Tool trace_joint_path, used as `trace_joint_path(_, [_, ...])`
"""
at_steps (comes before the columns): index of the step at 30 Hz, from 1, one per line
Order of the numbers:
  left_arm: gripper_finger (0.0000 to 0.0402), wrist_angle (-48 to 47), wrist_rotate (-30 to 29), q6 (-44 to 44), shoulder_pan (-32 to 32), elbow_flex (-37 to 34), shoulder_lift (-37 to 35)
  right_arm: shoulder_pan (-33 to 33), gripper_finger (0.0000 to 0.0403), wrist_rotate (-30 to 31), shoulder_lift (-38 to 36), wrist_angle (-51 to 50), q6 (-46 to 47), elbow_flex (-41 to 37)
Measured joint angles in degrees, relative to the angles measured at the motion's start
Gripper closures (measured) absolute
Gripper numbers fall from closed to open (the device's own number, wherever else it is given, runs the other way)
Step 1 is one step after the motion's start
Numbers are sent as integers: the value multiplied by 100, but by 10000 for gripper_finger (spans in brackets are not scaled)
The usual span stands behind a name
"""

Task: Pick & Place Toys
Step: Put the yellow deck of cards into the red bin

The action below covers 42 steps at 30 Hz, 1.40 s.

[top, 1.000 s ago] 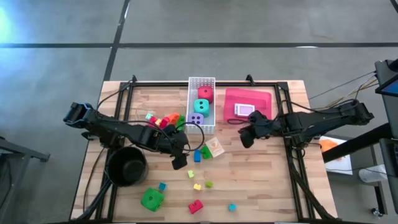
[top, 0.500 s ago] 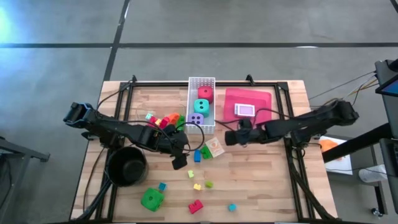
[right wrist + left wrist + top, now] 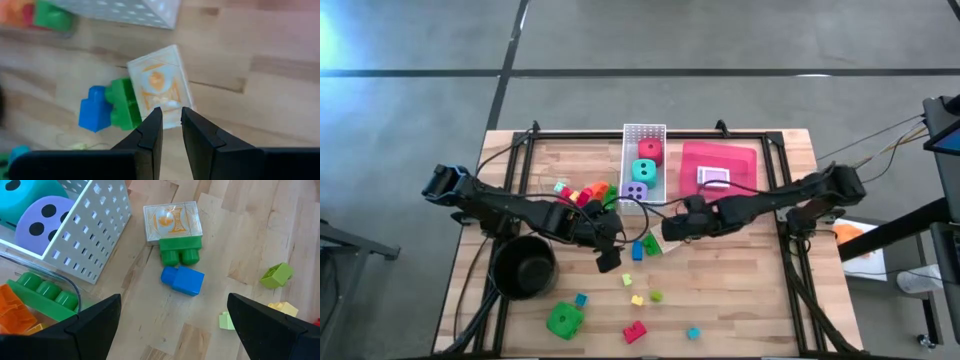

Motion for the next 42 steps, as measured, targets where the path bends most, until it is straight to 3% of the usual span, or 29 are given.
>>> trace_joint_path(3, [37, 0, 0, 0, 0, 0, 0, -7, 335, -19, 375, -724, 73, 587])
trace_joint_path(8, [37, 0, -1, 0, 1, 0, 0, 0, 332, -88, 1086, -1239, -1329, 1403])
trace_joint_path(14, [37, 0, -1, 0, 0, 0, 0, -17, 301, -109, 1775, -1704, -945, 2026])
trace_joint_path(18, [37, 0, -1, 0, 1, 0, 0, -17, 242, -146, 2022, -1768, -1016, 2229])
trace_joint_path(27, [37, 2, -1, 0, 2, 0, 0, -157, 55, -85, 2008, -1731, -1094, 2112])
trace_joint_path(30, [37, 1, -2, 0, 2, 0, 0, -240, 12, -129, 2006, -1596, -1178, 1988])
trace_joint_path(42, [37, 2, -1, 0, 1, 0, 0, -249, 22, -281, 1977, -753, -1674, 1484])
